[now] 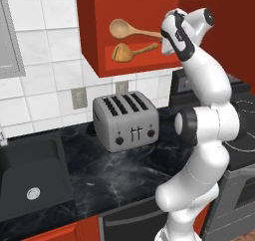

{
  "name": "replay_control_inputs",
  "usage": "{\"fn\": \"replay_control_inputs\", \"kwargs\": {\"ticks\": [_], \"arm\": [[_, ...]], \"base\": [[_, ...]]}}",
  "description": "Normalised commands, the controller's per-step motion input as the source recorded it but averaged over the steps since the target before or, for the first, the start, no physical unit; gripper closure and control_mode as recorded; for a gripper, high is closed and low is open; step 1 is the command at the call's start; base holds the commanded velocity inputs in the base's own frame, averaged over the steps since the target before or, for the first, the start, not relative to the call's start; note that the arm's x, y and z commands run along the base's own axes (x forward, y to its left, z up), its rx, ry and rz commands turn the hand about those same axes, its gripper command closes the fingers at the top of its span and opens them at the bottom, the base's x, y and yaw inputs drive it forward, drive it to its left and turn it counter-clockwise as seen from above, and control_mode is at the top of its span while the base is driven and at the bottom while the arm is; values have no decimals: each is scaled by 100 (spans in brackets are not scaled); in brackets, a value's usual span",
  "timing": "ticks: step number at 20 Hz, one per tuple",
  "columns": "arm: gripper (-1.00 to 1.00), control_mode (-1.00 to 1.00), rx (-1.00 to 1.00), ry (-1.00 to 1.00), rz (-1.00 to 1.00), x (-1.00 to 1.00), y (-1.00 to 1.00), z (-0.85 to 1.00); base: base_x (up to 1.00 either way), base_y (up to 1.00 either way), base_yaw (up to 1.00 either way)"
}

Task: Organize the utensils by type. Pick up the wooden spoons from the counter and place them in the open cabinet. Then pick up the metallic utensils from the counter and place them in the open drawer.

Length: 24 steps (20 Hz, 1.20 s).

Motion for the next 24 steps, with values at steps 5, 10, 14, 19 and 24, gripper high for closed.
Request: {"fn": "replay_control_inputs", "kwargs": {"ticks": [5,10,14,19,24], "arm": [[100,-100,-5,2,-2,13,0,-6],[100,-100,-3,7,-9,20,0,-1],[100,-100,-5,7,-11,17,0,-2],[100,-100,-5,4,-9,18,2,-3],[100,-100,-1,2,-1,28,3,-1]], "base": [[0,0,0],[0,0,0],[0,0,0],[0,0,0],[0,0,0]]}}
